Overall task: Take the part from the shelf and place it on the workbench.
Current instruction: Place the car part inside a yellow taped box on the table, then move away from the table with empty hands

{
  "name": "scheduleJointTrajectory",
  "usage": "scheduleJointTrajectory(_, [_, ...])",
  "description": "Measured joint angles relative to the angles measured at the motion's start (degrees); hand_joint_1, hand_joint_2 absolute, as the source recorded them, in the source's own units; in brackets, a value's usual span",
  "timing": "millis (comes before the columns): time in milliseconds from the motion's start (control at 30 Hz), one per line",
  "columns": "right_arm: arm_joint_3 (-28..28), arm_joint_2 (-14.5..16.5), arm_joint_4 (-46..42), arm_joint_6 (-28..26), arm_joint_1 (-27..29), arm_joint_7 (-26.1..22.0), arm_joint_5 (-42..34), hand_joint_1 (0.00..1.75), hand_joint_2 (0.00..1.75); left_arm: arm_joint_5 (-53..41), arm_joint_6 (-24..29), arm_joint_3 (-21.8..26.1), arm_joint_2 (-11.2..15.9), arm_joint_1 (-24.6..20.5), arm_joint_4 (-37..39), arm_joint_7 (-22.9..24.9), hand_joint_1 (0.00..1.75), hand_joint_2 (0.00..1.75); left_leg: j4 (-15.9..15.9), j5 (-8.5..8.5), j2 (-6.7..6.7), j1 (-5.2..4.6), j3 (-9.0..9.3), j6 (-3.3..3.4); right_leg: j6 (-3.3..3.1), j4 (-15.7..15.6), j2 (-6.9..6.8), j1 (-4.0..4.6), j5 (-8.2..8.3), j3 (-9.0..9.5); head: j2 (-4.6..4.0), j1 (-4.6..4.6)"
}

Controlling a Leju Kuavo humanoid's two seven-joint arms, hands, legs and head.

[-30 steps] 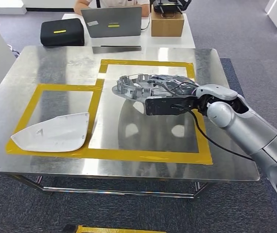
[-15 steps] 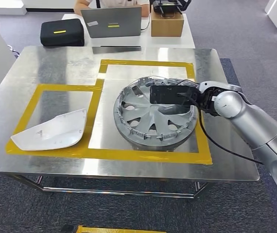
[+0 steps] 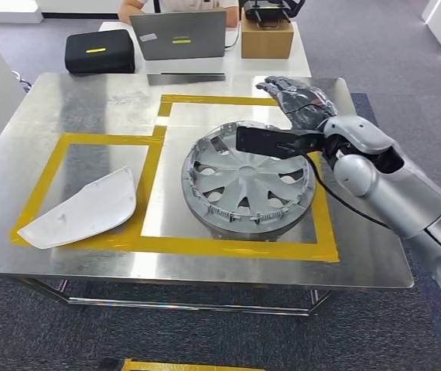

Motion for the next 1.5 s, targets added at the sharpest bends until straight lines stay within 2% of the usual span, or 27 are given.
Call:
scheduleJointTrajectory(167, [-3.7,0.8,-5.5,-7.6,6.6,4.5,27.4,0.00,1.75,-1.6,0.0,0.0,-0.4,-0.1,0.0,0.1,0.00,0.00,0.0,-0.01,0.01,0.00,0.00,0.00,0.00,0.0,0.03,0.00,0.00,-0.02,0.00,0.00])
scheduleJointTrajectory(233, [-5.6,1.1,-7.8,-8.9,8.8,5.0,33.7,0.00,1.75,-2.0,0.0,0.0,-0.5,-0.2,0.0,0.2,0.00,0.00,0.0,-0.01,0.01,0.00,0.00,0.00,0.00,0.0,0.03,0.00,-0.01,-0.03,0.00,-0.01])
scheduleJointTrajectory(500, [-10.1,1.8,-11.6,-8.9,12.6,4.5,36.7,0.00,1.75,-2.3,0.0,0.0,-0.7,-0.4,0.0,0.4,0.00,0.00,0.0,0.01,0.01,0.01,-0.01,-0.02,-0.01,0.0,0.03,0.01,0.00,-0.02,0.00,0.00])
scheduleJointTrajectory(867, [-11.2,1.9,-12.6,-9.0,13.3,4.3,37.3,0.00,1.75,-2.4,0.0,0.0,-0.7,-0.4,0.0,0.4,0.00,0.00,0.0,0.02,0.01,0.01,-0.01,-0.03,-0.02,0.0,0.03,0.01,0.01,-0.03,0.00,0.00])
scheduleJointTrajectory(933, [-11.3,1.9,-12.7,-10.0,13.5,4.4,40.5,0.00,1.75,-2.6,0.0,0.0,-0.7,-0.4,0.0,0.4,0.00,0.00,0.0,0.02,0.01,0.01,-0.01,-0.03,-0.02,0.0,0.03,0.01,0.01,-0.03,0.00,0.00])
scheduleJointTrajectory(1033, [-11.7,1.9,-13.3,-13.9,14.1,5.0,50.5,0.00,1.75,-3.2,0.0,-0.1,-0.7,-0.4,0.0,0.4,0.00,0.00,0.0,0.02,0.01,0.01,-0.01,-0.03,-0.02,0.0,0.05,0.01,0.01,-0.04,0.00,-0.01])
scheduleJointTrajectory(1133, [-12.2,1.9,-13.9,-16.0,14.7,5.1,55.5,0.00,1.75,-3.7,0.0,-0.2,-0.7,-0.7,0.0,0.4,0.00,0.00,0.3,0.01,0.00,-0.21,-0.06,0.41,0.34,-0.2,0.06,-0.21,0.29,0.01,0.00,-0.02])
scheduleJointTrajectory(1200, [-12.9,1.9,-14.8,-16.8,15.4,5.5,57.0,0.00,1.75,-4.0,0.0,-0.2,-0.8,-0.8,-0.1,0.7,0.00,0.00,-0.6,0.73,0.21,-0.03,0.20,0.95,0.76,-0.5,0.09,-0.17,0.47,-0.05,0.00,-0.04])
scheduleJointTrajectory(1233, [-13.3,1.9,-15.3,-17.1,15.7,5.6,57.4,0.00,1.75,-4.2,0.0,-0.2,-0.8,-0.9,-0.1,0.9,0.00,0.00,-1.4,1.30,0.42,0.16,0.41,1.18,0.97,-0.2,-0.11,-0.08,-0.03,-0.33,0.00,0.11])
scheduleJointTrajectory(1267, [-13.6,1.9,-15.6,-17.3,15.9,5.7,57.6,0.00,1.75,-4.3,0.0,-0.2,-0.9,-1.0,-0.1,1.1,0.00,0.00,-2.2,1.84,0.71,0.39,0.57,1.37,1.16,1.0,-0.41,-0.01,-1.21,-1.00,0.00,0.30])
scheduleJointTrajectory(1300, [-13.9,1.9,-15.8,-17.3,16.2,5.6,57.7,0.00,1.75,-4.4,0.1,-0.2,-1.0,-1.1,-0.1,1.2,0.00,0.00,-2.6,2.19,1.02,0.57,0.59,1.42,1.34,3.4,-0.82,-0.10,-2.99,-2.13,0.00,0.47])
scheduleJointTrajectory(1367, [-14.2,1.9,-16.1,-17.3,17.0,5.3,57.8,0.00,1.75,-4.6,0.1,-0.2,-1.0,-1.3,-0.2,1.2,0.00,0.00,-2.8,2.48,1.42,0.72,0.34,1.39,2.02,10.6,-1.35,-0.55,-6.45,-4.95,0.00,0.75])
scheduleJointTrajectory(1400, [-14.4,1.9,-16.2,-17.3,17.6,5.1,57.8,0.00,1.75,-4.6,0.1,-0.2,-1.1,-1.3,-0.2,1.3,0.00,0.00,-2.7,2.55,1.57,0.84,0.19,1.26,2.40,13.2,-1.48,-0.88,-7.07,-5.89,0.00,0.78])
scheduleJointTrajectory(1433, [-14.5,1.9,-16.3,-17.2,18.1,5.0,57.8,0.00,1.75,-4.6,0.1,-0.2,-1.1,-1.3,-0.2,1.3,0.00,0.00,-2.6,2.63,1.71,1.02,0.03,1.09,2.83,13.9,-1.58,-1.24,-6.65,-6.00,0.00,0.81])
scheduleJointTrajectory(1467, [-14.7,1.9,-16.3,-17.3,18.6,4.9,57.8,0.00,1.75,-4.7,0.1,-0.2,-1.1,-1.3,-0.2,1.4,0.00,0.00,-2.4,2.67,1.80,1.29,-0.20,0.81,3.31,12.2,-1.76,-1.62,-5.24,-5.01,0.00,0.83])
scheduleJointTrajectory(1500, [-14.9,1.9,-16.3,-17.3,18.9,4.8,57.8,0.00,1.75,-4.8,0.1,-0.2,-1.1,-1.4,-0.3,1.4,0.00,0.00,-2.0,2.64,1.87,1.60,-0.51,0.42,3.89,8.8,-2.06,-2.07,-3.38,-3.13,0.00,0.85])
